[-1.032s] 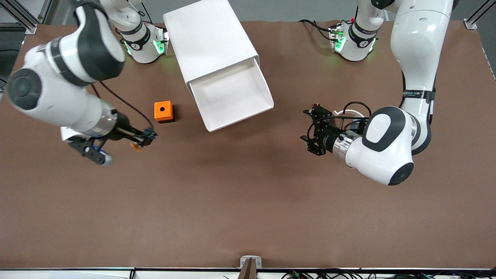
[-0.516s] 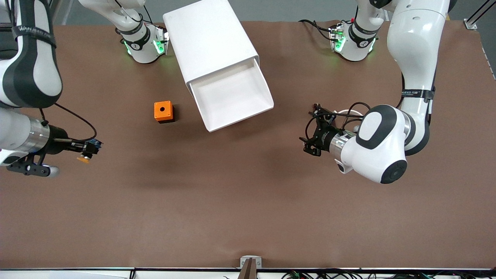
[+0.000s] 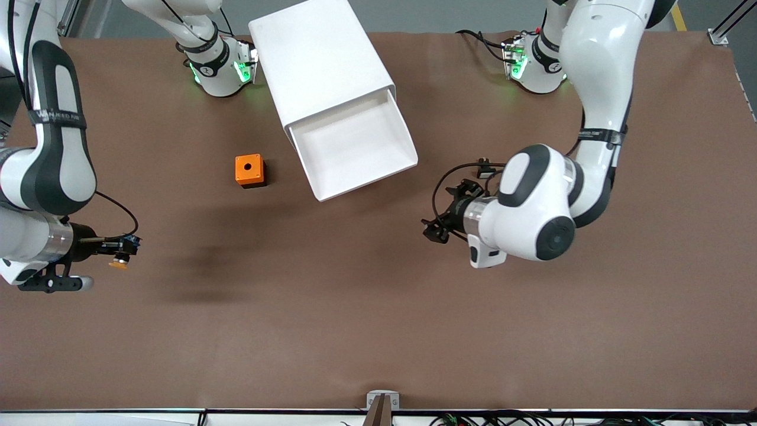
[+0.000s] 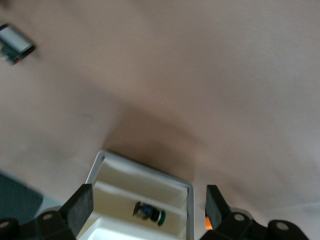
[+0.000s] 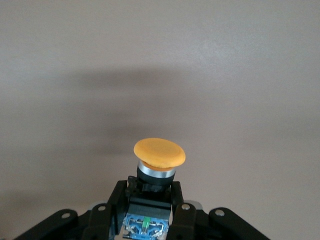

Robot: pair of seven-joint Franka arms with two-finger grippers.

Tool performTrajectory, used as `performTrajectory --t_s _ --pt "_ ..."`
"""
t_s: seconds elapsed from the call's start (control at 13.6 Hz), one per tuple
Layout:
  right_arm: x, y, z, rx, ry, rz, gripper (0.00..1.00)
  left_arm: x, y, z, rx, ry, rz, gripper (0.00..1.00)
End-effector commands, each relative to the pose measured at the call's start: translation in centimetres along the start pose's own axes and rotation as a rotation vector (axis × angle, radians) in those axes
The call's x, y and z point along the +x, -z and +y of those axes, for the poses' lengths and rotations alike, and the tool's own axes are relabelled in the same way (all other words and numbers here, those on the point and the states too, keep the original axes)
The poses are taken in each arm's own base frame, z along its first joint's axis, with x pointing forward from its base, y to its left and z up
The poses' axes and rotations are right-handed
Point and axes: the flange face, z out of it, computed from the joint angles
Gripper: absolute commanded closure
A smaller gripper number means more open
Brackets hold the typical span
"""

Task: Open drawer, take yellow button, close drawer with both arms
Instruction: 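Push the drawer closed with the left gripper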

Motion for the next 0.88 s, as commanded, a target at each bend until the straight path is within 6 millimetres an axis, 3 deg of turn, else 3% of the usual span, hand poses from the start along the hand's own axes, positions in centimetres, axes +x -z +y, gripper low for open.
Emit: performTrajectory --t_s 0.0,0.52,0.81 --pt "1.0 -3.1 1.0 0.001 0.033 -0.016 0.99 -3.7 -1.7 1.2 0.003 -0.164 0.14 0.01" --pt "3.3 -12.6 1.0 -0.015 0.07 -0.042 0.98 -13.9 -8.1 2.0 0.096 -0.38 0.297 0.0" --pt "3.9 -16.5 1.1 -0.011 0.061 -0.045 0.96 -19.4 -11.3 1.4 0.129 -0.441 0.282 0.0"
